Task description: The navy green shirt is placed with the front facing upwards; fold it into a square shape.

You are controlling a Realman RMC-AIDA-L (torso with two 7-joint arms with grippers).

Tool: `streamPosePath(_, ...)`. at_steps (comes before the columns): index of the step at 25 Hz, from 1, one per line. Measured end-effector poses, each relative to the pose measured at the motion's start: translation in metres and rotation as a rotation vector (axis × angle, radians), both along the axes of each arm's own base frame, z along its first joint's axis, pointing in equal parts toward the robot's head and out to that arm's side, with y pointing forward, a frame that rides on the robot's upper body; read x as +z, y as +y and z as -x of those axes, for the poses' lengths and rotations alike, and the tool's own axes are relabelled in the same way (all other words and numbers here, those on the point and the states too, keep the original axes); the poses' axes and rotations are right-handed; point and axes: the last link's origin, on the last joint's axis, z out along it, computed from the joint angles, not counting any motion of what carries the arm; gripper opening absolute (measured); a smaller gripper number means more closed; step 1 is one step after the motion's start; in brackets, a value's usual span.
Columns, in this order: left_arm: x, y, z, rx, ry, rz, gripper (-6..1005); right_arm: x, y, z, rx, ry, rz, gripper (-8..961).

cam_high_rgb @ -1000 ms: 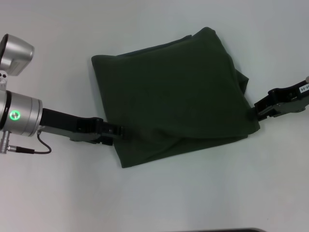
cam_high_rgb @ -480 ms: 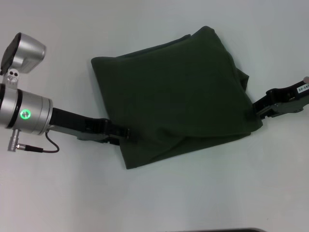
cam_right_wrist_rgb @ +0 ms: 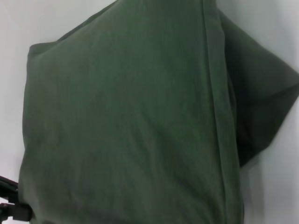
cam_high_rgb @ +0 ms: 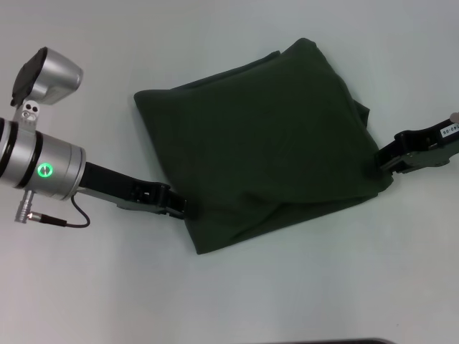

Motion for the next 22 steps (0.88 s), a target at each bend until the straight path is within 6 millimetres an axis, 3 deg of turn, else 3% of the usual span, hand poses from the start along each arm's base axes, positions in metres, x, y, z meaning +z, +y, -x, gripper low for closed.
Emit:
streamPosePath(7, 0.0003, 0.0009, -0.0003, -0.010, 0.007, 0.002, 147, 0.0035, 0.0006, -0.0018, -0.010, -0.003, -0.008, 277)
streamPosePath(12, 0.0021, 0.0020, 0.0001, -0.017, 0.012, 0.001, 79, 0.0051, 0.0003, -0.0039, -0.015, -0.007, -0.013, 276)
streamPosePath(22, 0.0052, 0.0047, -0.0003, -0.017, 0.011, -0.012, 78, -0.0035, 0.0013, 0.0010, -0.002, 0.000, 0.004, 277)
